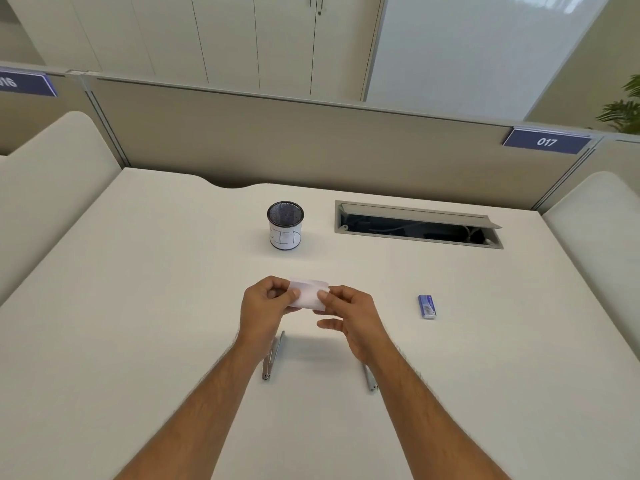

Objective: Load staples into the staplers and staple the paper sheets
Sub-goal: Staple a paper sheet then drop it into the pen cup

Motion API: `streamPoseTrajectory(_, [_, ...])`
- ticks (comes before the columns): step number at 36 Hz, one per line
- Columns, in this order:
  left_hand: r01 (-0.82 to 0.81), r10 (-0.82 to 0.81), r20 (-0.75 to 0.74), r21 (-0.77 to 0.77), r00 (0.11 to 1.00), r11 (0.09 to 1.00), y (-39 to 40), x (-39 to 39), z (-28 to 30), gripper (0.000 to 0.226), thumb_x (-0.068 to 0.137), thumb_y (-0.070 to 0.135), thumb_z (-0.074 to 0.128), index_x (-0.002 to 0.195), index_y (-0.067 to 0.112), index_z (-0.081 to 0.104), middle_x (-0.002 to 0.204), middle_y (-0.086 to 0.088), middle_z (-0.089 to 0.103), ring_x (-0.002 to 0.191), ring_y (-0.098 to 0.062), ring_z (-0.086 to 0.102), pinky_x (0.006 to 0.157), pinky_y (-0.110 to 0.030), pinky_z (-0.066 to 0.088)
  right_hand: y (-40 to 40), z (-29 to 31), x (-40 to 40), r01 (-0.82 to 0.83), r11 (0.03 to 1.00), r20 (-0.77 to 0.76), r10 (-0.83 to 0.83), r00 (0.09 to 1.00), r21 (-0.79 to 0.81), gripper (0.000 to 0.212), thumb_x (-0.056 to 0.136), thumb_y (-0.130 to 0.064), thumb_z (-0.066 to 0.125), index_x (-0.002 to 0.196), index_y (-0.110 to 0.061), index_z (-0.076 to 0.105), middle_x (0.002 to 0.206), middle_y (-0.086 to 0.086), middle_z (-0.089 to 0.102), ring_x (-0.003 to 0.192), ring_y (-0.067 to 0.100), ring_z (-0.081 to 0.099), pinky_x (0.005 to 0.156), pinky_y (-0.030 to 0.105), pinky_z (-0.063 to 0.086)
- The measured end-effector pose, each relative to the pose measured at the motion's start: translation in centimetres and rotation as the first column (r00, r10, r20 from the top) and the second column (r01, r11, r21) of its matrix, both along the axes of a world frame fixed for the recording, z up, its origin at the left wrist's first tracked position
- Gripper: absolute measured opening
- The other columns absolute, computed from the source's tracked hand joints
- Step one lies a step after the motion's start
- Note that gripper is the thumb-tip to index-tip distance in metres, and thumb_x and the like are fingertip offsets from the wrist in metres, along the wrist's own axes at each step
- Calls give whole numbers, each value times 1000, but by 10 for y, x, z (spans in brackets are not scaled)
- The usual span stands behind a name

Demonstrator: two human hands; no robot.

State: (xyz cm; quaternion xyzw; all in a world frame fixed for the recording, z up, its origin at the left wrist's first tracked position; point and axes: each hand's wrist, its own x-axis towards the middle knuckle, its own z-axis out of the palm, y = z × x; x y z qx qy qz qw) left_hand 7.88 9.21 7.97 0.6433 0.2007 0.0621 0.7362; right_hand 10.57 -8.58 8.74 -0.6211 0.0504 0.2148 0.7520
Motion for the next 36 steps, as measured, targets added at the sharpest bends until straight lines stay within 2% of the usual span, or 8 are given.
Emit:
streamPoseTrajectory(3, [-6,6,3,-11,1000,1000,-4,0,0,9,86,-3,76,87,3,69,74,-9,74,74,-19,74,72,-33,63,-1,1,0,40,998,28,-39,999,-43,19,91,-14,75,98,4,72,94,14,74,84,26,72,66,32,58])
streamPoseTrajectory(8, [-25,25,14,-27,1000,999,-9,0,1,10,86,-2,77,88,3,68,74,-12,73,75,-23,74,73,-38,64,-3,4,1,67,994,52,-63,997,-85,21,93,-14,72,95,7,70,90,13,72,80,24,71,62,32,57])
streamPoseTrajectory(10, [-24,25,25,-37,999,999,-11,0,3,16,86,-3,76,95,5,66,76,-16,74,76,-25,74,73,-39,64,-4,4,1,67,993,60,-62,996,-94,22,94,-15,72,94,8,69,89,12,71,78,24,70,61,33,57])
streamPoseTrajectory(15, [-10,13,37,-70,999,998,-13,0,5,38,86,-3,76,119,12,64,75,-12,72,79,-24,73,75,-41,64,-7,3,1,74,990,82,-65,995,-119,28,95,-20,71,88,7,68,84,10,70,73,21,69,61,33,57])
streamPoseTrajectory(20, [-1,4,27,-89,1000,996,-14,-1,5,25,87,-1,77,110,5,70,87,-16,78,83,-25,76,73,-38,64,-8,3,1,84,987,107,-69,992,-140,25,96,-24,71,81,-4,70,84,6,72,69,18,68,60,33,57])
streamPoseTrajectory(25, [23,-21,37,-66,999,998,-15,-3,4,15,87,1,77,101,5,73,86,-11,79,81,-21,77,72,-34,64,-9,4,0,90,984,119,-72,990,-156,27,96,-26,71,79,-5,69,85,4,72,68,18,67,60,33,57])
streamPoseTrajectory(36, [-6,8,26,-56,1000,998,-13,-4,3,15,86,3,78,99,4,73,88,-14,79,83,-24,77,75,-37,64,-6,5,-5,85,985,117,-68,991,-150,27,97,-26,70,76,-10,69,89,3,74,69,18,67,62,33,57])
